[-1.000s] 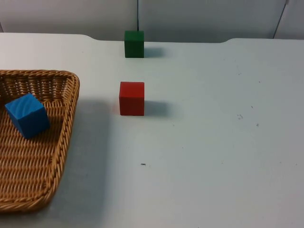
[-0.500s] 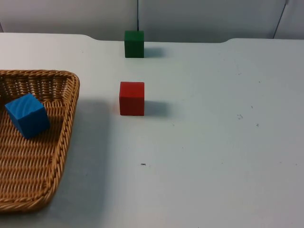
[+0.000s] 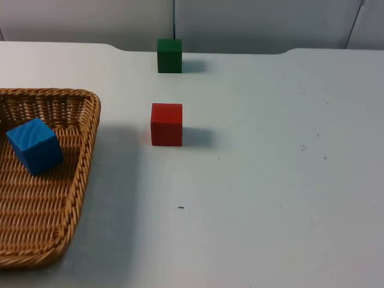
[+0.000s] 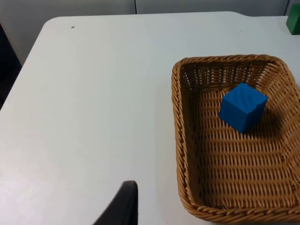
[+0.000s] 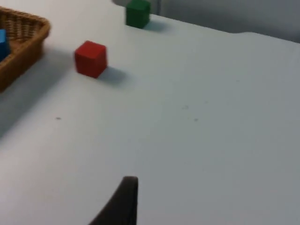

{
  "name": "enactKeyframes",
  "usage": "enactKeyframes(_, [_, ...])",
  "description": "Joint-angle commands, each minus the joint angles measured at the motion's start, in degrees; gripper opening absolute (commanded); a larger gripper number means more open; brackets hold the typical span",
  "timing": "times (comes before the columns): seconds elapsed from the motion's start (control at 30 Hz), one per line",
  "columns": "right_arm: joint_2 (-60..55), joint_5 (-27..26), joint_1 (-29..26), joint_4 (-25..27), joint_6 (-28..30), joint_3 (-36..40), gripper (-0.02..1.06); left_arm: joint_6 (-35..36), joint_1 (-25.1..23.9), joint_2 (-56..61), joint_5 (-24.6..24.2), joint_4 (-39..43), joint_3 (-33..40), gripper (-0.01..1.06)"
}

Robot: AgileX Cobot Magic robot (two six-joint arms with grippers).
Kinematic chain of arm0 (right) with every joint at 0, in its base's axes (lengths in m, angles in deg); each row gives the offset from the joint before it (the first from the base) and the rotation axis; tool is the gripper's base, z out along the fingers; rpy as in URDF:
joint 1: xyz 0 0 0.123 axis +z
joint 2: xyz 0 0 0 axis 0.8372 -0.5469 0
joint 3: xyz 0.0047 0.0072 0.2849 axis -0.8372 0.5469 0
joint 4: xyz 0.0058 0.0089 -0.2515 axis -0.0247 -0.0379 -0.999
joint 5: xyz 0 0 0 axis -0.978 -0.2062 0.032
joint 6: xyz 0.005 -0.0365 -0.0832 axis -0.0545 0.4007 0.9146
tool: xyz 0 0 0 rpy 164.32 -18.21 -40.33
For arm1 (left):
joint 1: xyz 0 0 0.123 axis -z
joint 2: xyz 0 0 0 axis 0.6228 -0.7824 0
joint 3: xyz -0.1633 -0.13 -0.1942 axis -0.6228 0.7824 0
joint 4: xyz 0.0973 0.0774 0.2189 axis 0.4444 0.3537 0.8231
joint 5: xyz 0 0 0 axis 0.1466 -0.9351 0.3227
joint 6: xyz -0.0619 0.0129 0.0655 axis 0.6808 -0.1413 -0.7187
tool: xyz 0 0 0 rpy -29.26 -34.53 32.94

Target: Pick up the basket with the left hand and place the blue cube into the basket with the right hand.

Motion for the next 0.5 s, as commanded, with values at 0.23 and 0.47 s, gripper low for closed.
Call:
enactKeyframes(0.23, [0.18,-0.49,-20.23,-0.27,-0.11,0.36,1.05,0.15,0.16,0.28,0.26,-0.22,0.18,1.05])
enactKeyframes(0.47, [0.18,-0.49,-27.01,-0.27,-0.11,0.36,1.05,0.15,0.16,0.28,0.26,-0.22,0.18,1.05])
